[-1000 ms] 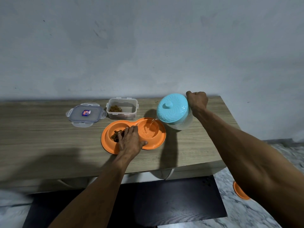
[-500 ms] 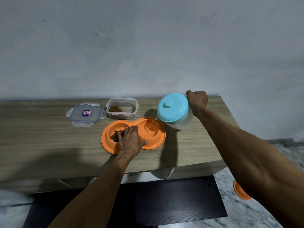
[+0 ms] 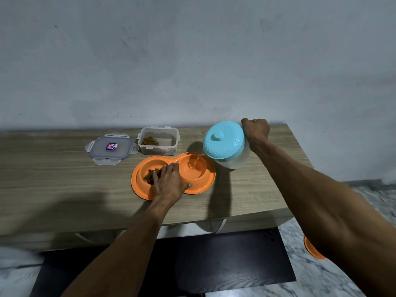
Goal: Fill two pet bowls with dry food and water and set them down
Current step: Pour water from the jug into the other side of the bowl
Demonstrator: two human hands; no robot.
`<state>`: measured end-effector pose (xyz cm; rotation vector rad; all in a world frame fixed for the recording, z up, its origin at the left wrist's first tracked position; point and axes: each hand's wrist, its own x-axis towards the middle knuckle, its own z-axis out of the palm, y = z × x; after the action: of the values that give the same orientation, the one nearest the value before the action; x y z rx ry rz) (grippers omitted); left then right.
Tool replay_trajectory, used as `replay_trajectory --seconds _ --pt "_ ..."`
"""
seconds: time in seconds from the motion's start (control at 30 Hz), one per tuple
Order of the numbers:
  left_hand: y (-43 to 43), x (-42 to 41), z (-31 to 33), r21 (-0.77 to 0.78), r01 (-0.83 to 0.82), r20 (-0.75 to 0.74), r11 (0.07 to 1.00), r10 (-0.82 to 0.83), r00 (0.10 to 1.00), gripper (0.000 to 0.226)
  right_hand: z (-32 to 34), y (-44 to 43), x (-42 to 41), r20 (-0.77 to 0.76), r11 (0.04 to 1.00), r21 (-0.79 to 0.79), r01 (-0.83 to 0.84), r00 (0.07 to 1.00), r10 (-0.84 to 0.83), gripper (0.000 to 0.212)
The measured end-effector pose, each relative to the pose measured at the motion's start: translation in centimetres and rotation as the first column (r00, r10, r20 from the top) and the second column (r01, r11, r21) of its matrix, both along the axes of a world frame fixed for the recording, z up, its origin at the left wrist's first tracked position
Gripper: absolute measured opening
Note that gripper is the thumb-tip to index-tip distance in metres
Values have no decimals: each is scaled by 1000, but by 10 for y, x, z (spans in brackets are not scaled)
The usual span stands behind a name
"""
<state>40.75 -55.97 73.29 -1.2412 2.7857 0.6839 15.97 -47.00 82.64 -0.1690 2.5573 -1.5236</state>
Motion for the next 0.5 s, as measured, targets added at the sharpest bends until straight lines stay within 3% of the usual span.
replay_trajectory --seconds 0.23,0.5 --pt "1 0 0 -25 4 4 1000 -4 1000 88 -6 1 -1 33 1000 -25 16 999 -15 35" --pt "1 1 2 -29 12 3 1000 -12 1000 87 -20 4 -4 191 987 -117 113 977 -89 25"
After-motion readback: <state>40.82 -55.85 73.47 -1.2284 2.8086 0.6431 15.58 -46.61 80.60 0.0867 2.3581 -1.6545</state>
